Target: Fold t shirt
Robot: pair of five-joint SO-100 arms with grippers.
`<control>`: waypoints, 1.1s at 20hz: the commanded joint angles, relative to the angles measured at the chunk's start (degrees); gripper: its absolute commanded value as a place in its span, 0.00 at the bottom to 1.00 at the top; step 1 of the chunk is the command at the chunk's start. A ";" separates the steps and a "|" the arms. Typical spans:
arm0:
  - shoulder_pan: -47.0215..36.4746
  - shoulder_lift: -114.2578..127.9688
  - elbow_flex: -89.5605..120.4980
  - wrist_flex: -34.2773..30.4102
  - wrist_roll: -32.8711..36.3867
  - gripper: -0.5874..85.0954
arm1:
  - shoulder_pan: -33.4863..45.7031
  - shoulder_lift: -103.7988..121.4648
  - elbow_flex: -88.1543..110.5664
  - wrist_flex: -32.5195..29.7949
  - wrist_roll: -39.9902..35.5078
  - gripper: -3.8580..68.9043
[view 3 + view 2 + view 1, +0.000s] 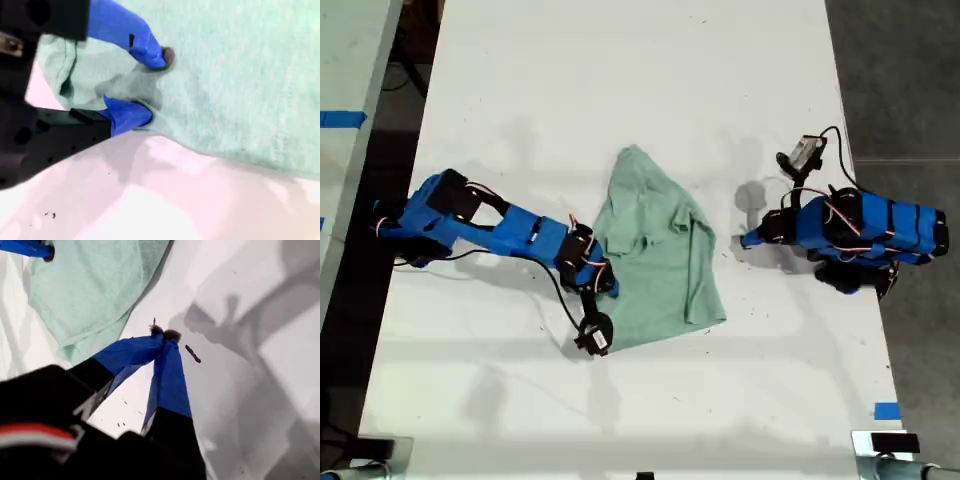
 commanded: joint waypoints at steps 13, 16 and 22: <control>5.10 8.26 4.31 13.71 -2.55 0.00 | -0.62 0.70 3.43 0.18 -0.70 0.04; 4.66 21.18 12.66 13.80 -0.09 0.00 | -0.44 0.70 3.43 0.18 -0.79 0.04; 2.11 36.65 17.84 13.80 8.88 0.00 | -0.26 0.70 3.43 0.18 -0.88 0.04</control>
